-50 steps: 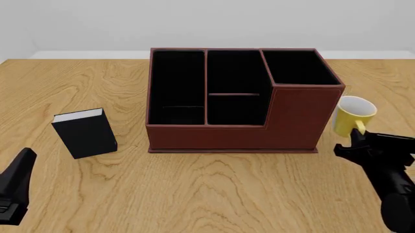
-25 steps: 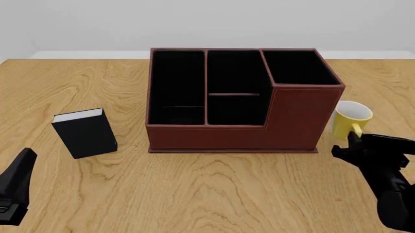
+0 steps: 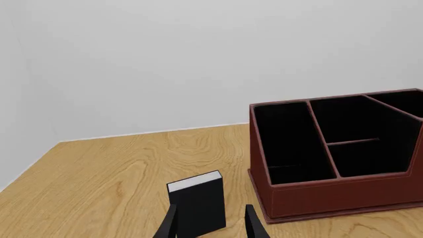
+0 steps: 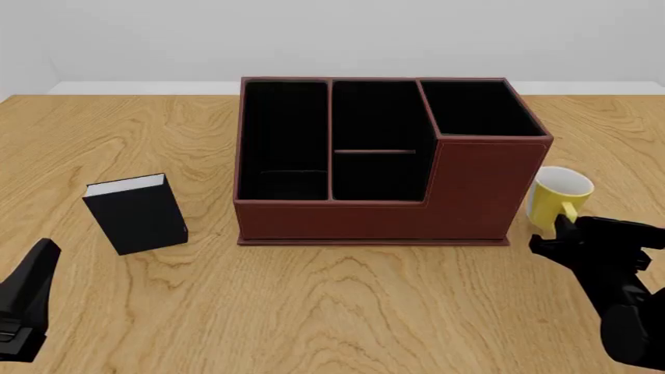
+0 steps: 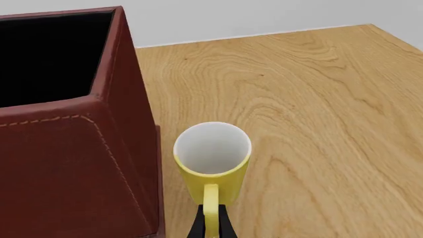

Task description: Pick up the yellow and white mug and place it to the right of the caddy.

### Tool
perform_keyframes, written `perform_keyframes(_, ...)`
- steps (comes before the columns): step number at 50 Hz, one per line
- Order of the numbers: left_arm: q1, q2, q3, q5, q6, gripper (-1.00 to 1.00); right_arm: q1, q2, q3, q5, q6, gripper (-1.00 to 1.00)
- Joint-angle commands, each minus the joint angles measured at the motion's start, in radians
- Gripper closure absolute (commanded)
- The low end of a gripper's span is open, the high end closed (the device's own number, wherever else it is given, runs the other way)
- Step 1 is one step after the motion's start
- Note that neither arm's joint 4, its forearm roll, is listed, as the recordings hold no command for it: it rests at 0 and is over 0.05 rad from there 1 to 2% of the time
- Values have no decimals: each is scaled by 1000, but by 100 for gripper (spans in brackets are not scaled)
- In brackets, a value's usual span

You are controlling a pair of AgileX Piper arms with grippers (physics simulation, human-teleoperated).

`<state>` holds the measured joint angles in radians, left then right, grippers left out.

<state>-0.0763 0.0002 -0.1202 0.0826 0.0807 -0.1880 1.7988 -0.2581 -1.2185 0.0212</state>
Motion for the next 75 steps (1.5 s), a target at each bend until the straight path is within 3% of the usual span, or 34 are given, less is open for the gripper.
perform_keyframes(1,0,0,3,-1,1,-100,-1,24,-15,-1,8,100)
perform_keyframes(55,-6,0,5,4,7,-100,-17,101,-49,-1,27,100)
perform_keyframes(56,-7,0,5,4,8,-100,-14,99,-46,-1,31,-100)
perform_keyframes(75,-7,0,17,-6,8,-100,-15,111,-51,-1,26,-100)
